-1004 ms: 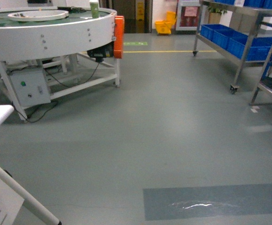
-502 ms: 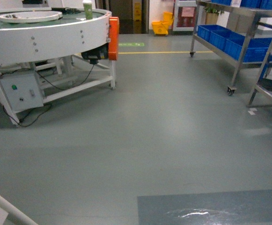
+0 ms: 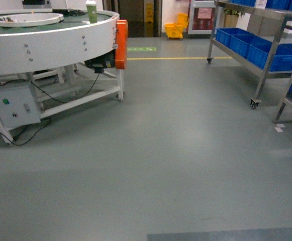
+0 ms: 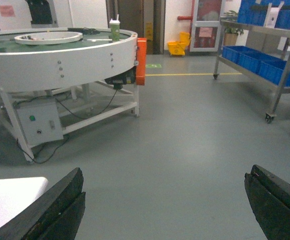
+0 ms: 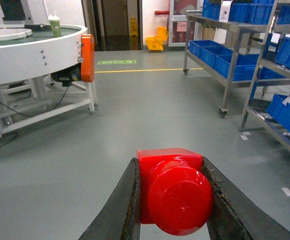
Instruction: Pick red block from blue box to shelf
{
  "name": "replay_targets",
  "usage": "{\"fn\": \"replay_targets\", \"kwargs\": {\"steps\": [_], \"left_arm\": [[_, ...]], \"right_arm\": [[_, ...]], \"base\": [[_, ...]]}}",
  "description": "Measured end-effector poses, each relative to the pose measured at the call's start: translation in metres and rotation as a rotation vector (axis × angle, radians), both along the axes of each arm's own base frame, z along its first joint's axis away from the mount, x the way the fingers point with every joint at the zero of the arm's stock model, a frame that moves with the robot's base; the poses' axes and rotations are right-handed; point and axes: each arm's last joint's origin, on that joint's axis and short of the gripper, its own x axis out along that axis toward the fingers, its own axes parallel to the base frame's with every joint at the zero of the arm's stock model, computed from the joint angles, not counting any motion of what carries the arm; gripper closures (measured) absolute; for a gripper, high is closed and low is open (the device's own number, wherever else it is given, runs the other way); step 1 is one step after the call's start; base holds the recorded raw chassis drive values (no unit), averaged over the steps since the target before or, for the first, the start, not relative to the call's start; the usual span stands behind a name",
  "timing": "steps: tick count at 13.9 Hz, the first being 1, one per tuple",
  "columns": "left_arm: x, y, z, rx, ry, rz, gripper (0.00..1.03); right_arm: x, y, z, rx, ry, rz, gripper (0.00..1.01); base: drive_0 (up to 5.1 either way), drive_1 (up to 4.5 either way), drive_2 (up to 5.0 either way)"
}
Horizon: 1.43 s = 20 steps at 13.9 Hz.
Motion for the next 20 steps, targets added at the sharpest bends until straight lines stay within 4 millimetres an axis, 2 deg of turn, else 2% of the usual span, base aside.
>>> {"fn": "replay_targets", "kwargs": {"steps": [20], "left_arm": [[0.0000, 0.0000, -0.0002, 0.000, 0.002, 0.001, 0.05]], "right_arm": [[0.0000, 0.0000, 0.0001, 0.000, -0.001, 0.000, 0.75]], "base": [[0.0, 4.21, -4.2]]}}
